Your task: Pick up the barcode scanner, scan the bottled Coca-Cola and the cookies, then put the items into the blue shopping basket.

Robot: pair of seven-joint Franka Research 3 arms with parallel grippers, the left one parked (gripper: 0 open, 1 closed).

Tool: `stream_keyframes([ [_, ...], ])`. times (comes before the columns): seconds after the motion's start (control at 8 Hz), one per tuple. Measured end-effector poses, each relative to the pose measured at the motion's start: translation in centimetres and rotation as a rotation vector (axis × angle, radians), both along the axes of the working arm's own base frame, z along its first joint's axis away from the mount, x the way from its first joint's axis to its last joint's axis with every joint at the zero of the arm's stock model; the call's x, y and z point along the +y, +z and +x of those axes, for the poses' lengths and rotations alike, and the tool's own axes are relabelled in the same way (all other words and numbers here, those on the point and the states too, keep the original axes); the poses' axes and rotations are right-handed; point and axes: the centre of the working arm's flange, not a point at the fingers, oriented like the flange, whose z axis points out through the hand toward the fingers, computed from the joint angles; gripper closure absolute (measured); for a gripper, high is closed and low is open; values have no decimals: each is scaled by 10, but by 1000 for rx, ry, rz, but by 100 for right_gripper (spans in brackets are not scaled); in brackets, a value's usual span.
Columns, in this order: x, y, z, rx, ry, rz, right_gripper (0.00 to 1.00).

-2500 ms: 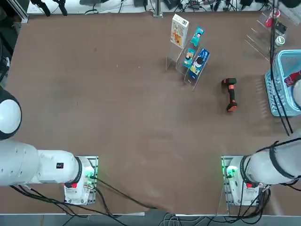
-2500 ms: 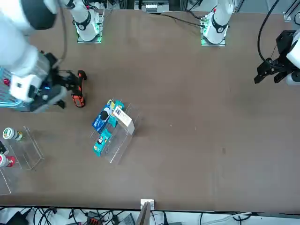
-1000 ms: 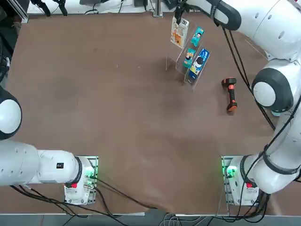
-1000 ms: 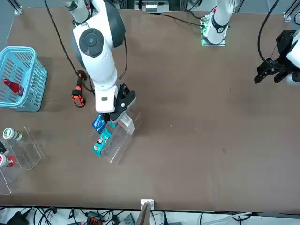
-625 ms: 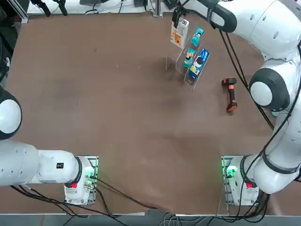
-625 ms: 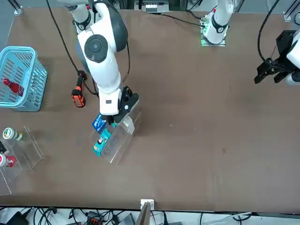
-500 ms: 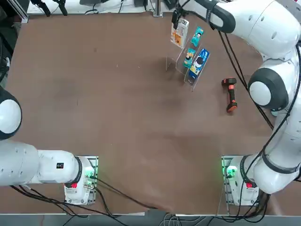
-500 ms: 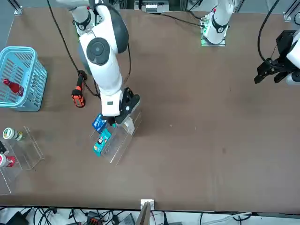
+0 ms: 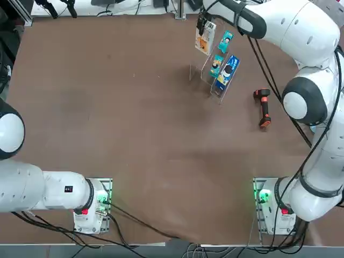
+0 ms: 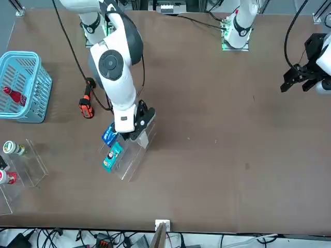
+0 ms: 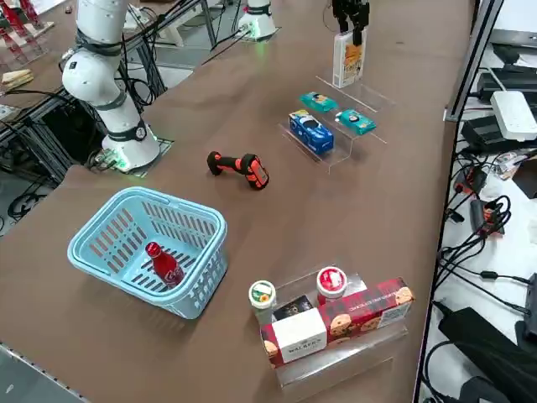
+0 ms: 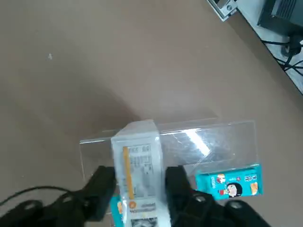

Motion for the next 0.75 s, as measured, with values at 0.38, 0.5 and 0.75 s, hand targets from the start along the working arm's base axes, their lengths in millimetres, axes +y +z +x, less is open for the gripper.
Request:
stream_keyframes([
  [0.38,-3,1,0,11,-5,-7,64],
  [0.5,-11,6,2,27,-17,-22,64],
  [0.75,-84,56,16,85,-110,-63,64],
])
